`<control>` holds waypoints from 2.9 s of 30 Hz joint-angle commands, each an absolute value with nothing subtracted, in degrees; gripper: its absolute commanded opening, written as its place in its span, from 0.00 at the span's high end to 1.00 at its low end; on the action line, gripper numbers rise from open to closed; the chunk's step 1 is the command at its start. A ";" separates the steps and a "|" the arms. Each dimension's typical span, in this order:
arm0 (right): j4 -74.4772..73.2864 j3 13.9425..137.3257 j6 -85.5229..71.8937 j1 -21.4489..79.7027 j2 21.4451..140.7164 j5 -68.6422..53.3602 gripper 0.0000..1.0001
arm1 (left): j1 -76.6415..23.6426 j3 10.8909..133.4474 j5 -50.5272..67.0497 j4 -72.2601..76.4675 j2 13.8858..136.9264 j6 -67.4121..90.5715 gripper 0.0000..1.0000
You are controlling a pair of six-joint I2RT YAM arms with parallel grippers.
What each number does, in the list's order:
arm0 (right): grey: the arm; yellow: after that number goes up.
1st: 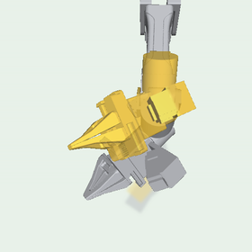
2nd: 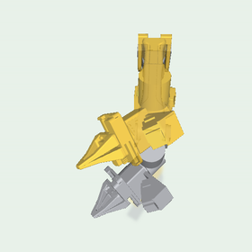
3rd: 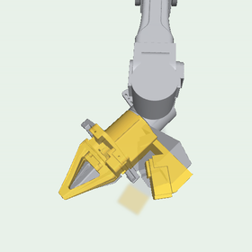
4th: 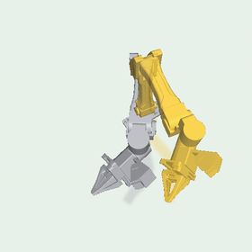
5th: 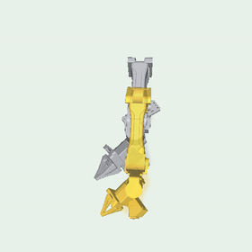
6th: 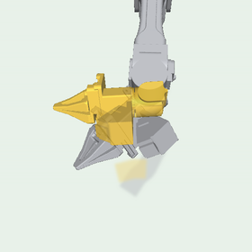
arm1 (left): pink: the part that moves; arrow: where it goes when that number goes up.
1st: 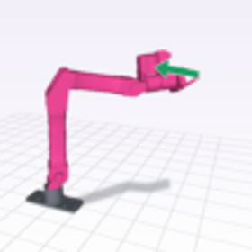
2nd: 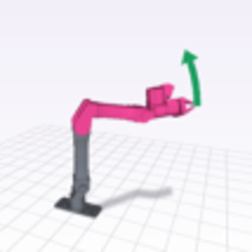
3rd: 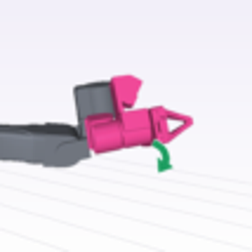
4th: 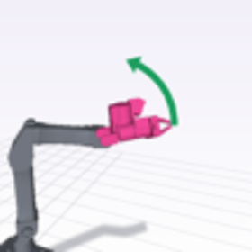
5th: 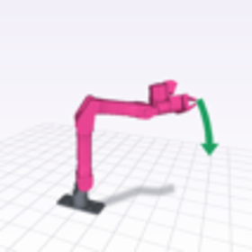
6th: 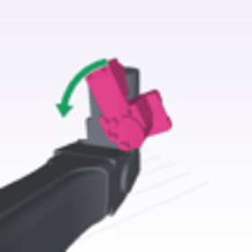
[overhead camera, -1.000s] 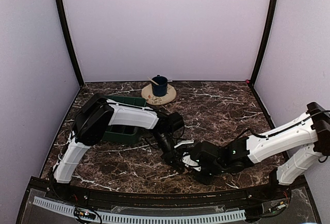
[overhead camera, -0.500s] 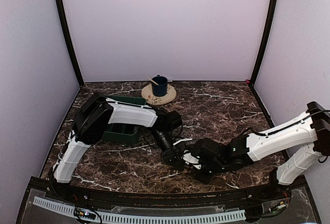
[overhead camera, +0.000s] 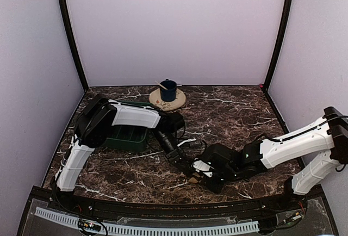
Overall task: Roll the socks
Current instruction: Roll the sock at the center of the board.
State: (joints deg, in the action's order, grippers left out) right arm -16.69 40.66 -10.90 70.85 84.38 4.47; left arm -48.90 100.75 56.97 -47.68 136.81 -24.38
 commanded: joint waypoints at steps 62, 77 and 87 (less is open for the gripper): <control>-10.38 41.71 -27.28 44.56 94.48 -44.96 1.00 | -72.28 50.06 -0.59 22.15 103.61 -43.83 0.54; -10.89 42.18 -27.01 44.21 95.16 -46.09 1.00 | -73.30 50.33 -6.96 25.40 108.46 -48.14 0.57; -10.81 42.15 -27.05 44.12 95.32 -46.61 1.00 | -73.23 52.38 -8.83 24.10 111.12 -49.36 0.63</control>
State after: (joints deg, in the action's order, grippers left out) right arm -10.72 41.10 -27.11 44.58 94.67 -45.41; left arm -72.95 50.87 -8.01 26.11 109.67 -48.25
